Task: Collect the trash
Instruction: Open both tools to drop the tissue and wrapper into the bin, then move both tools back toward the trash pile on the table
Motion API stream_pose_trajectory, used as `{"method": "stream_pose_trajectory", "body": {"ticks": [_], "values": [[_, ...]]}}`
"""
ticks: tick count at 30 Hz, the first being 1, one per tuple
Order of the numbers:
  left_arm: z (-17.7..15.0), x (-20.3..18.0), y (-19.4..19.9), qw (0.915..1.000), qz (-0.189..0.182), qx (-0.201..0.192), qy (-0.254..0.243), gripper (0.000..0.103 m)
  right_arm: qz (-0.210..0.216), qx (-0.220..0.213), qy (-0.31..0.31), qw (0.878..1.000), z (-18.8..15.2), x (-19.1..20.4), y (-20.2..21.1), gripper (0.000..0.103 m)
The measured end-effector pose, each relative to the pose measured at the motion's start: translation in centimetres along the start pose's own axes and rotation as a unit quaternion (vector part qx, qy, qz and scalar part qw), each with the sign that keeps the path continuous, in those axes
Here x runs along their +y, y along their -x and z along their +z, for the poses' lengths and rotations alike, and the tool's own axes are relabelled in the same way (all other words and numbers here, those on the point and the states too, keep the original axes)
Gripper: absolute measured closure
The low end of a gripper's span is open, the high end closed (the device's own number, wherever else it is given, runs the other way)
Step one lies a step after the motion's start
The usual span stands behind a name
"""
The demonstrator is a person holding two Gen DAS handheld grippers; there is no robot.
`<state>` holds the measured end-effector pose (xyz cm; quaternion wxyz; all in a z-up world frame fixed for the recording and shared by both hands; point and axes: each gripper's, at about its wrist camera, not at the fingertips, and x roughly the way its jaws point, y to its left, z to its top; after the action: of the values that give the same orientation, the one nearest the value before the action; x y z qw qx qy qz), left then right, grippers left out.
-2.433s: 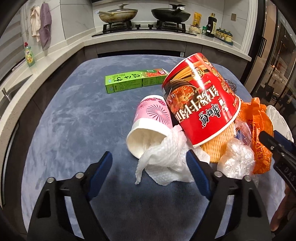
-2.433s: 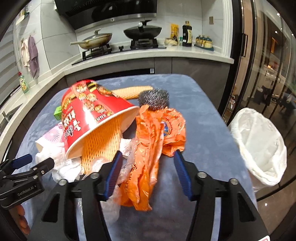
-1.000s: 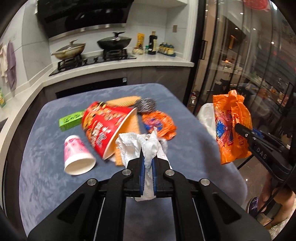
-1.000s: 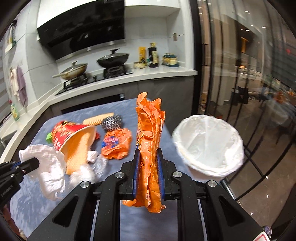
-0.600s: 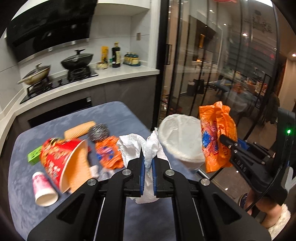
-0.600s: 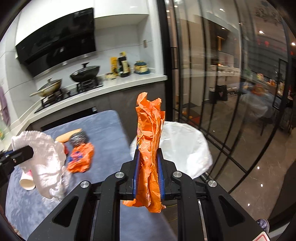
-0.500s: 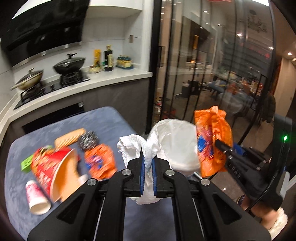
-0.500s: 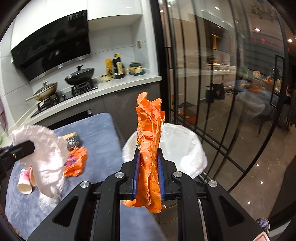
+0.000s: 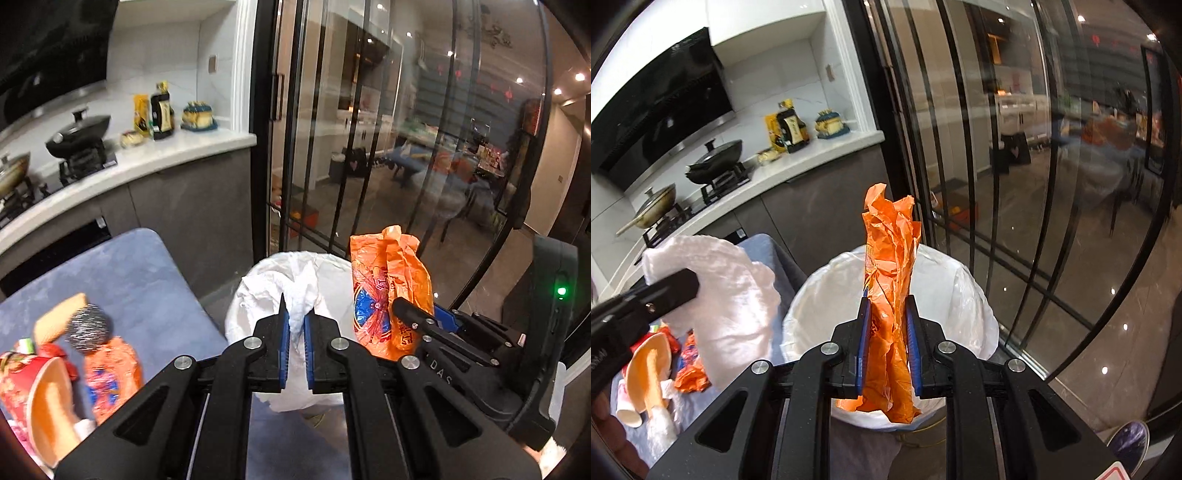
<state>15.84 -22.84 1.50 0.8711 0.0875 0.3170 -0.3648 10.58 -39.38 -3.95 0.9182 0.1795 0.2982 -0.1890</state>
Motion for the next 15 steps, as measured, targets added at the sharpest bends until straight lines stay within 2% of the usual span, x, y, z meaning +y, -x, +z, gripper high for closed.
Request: {"method": "stream_pose_trajectory", "body": {"ticks": [5, 10, 11, 12, 14, 15], "values": [[-0.3, -0.4, -3.6, 0.9998, 0.003, 0.019, -0.009, 0.097, -0.005, 0.015, -0.002, 1.0, 0.3, -0.2, -2.2, 0.086], [-0.2, 0.3, -5.0, 0.9997, 0.003, 0.024, 0.009, 0.095, -0.007, 0.019, -0.005, 1.0, 0.4, -0.3, -3.8, 0.081], [-0.1, 0.4, -5.1, 0.9997, 0.008, 0.023, 0.008, 0.089, -0.007, 0.019, -0.004, 1.0, 0.5, -0.2, -4.0, 0.076], [-0.1, 0.5, -5.3, 0.9996, 0.012, 0.024, 0.008, 0.084, -0.009, 0.018, -0.004, 1.0, 0.6, -0.1, -4.2, 0.066], [0.0, 0.8, -5.1, 0.9995, 0.02, 0.02, 0.014, 0.061, -0.016, 0.01, -0.004, 1.0, 0.7, 0.0, -4.2, 0.058], [0.1, 1.0, -4.9, 0.9995, 0.024, 0.014, 0.018, 0.059, -0.016, 0.006, -0.005, 1.0, 0.8, 0.1, -4.1, 0.057]]}}
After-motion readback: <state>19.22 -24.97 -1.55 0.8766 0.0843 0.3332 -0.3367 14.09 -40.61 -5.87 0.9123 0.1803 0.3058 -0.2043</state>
